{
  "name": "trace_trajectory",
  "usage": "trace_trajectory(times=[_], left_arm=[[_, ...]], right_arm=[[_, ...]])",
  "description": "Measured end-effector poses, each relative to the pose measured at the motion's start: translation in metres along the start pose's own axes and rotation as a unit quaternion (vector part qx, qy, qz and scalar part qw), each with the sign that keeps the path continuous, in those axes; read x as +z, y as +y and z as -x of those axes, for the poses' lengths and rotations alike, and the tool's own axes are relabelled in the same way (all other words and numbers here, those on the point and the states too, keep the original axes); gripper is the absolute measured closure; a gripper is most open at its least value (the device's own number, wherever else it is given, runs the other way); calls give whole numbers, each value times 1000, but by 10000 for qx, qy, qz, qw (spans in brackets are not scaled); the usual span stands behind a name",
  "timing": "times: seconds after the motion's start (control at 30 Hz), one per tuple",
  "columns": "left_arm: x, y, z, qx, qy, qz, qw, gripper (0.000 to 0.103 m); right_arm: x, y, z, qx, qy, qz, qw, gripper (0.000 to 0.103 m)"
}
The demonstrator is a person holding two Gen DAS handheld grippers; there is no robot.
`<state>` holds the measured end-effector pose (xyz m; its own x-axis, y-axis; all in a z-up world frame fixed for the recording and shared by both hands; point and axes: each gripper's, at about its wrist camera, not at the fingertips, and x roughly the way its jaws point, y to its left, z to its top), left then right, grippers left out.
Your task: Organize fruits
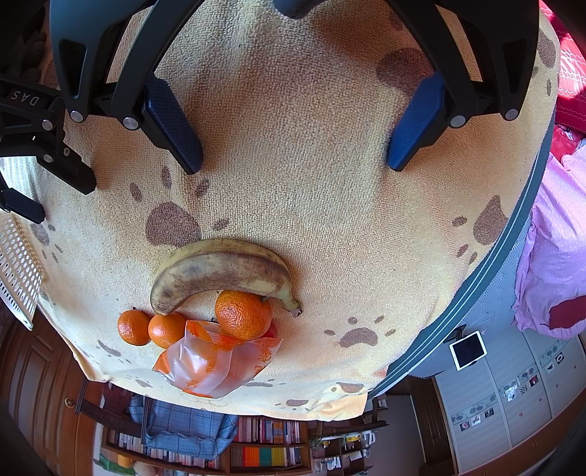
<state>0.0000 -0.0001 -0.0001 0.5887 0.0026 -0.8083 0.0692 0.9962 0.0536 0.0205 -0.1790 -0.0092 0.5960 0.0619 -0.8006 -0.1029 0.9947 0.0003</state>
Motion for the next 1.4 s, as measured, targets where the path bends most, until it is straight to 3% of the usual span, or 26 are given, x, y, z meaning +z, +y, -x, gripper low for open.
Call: trace_trajectory(times=[1.4], left_arm=[[0,0,0,-21,6,16,10000,5]], right_arm=[[2,-1,-1,76,64,66,9999,2]])
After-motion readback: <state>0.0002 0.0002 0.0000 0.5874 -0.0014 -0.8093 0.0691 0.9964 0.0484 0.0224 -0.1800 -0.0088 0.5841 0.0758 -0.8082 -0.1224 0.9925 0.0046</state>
